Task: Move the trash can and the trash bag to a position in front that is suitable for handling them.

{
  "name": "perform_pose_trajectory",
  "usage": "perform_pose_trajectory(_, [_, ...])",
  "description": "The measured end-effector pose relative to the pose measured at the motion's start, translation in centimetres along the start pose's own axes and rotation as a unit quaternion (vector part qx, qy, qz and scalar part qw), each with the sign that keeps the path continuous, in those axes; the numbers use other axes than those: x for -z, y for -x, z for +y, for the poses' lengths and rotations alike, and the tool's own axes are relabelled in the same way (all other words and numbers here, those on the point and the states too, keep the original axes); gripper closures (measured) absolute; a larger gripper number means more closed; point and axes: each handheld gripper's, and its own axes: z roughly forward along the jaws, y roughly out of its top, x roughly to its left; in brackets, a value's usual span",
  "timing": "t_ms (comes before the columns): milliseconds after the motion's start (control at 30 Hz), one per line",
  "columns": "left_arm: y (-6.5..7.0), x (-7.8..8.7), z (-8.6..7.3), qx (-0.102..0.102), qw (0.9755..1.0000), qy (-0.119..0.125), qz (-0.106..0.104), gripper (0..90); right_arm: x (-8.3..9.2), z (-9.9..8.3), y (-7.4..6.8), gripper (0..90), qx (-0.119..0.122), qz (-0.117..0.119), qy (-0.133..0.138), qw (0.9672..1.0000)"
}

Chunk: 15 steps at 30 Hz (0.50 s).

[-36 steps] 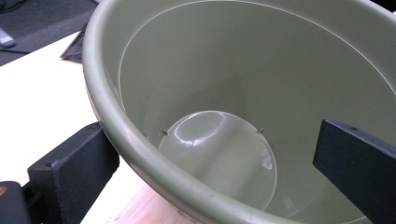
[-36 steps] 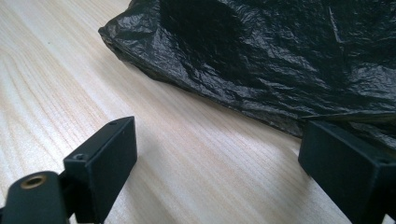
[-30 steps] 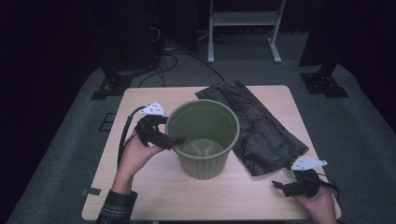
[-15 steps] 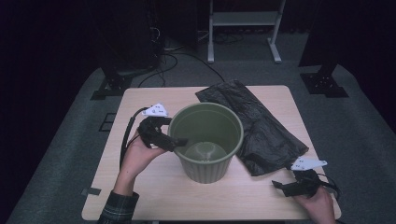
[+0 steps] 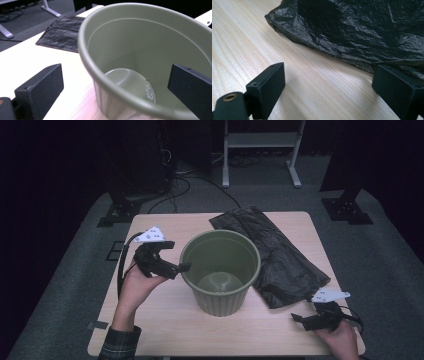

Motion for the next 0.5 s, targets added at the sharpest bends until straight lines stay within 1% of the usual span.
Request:
perform_pose_trajectory(33, [0.0, 0.4, -0.1, -0.002, 1.0, 0.0, 0.002, 0.0, 0.0, 0.0, 0.0, 9.9, 0.0, 0.0, 0.0, 1.0])
perform_pose_trajectory(200, [0.2, 1.8, -1.1, 0.0, 1.0, 0.001, 0.009, 0.0, 0.0, 0.0, 0.0, 9.9, 0.0, 0.0, 0.0, 1.0])
perform_pose_trajectory(233, [0.4, 2.4, -1.6, 0.0, 0.9999, 0.002, 0.013, 0.0, 0.0, 0.0, 0.0, 9.9, 0.0, 0.0, 0.0, 1.0])
perform_pose_trajectory(267, [0.4, 2.4, -1.6, 0.0, 0.9999, 0.002, 0.013, 0.0, 0.0, 0.0, 0.0, 9.9, 0.0, 0.0, 0.0, 1.0])
perform_pose_trajectory(333, [0.5, 3.1, -2.3, 0.002, 0.9999, 0.003, 0.016, 0.0, 0.0, 0.0, 0.0, 9.9, 0.0, 0.0, 0.0, 1.0])
perform_pose_trajectory(367, [0.6, 3.6, -3.0, 0.005, 0.9998, 0.004, 0.021, 0.0, 0.0, 0.0, 0.0, 9.7, 0.0, 0.0, 0.0, 1.0])
perform_pose_trajectory(400, [0.6, 3.6, -3.0, 0.005, 0.9998, 0.004, 0.021, 0.0, 0.0, 0.0, 0.0, 9.7, 0.0, 0.0, 0.0, 1.0])
perform_pose_trajectory(500, [0.9, 3.8, -4.4, 0.006, 0.9997, -0.003, 0.025, 0.0, 0.0, 0.0, 0.1, 8.7, 0.005, 0.005, -0.001, 1.0])
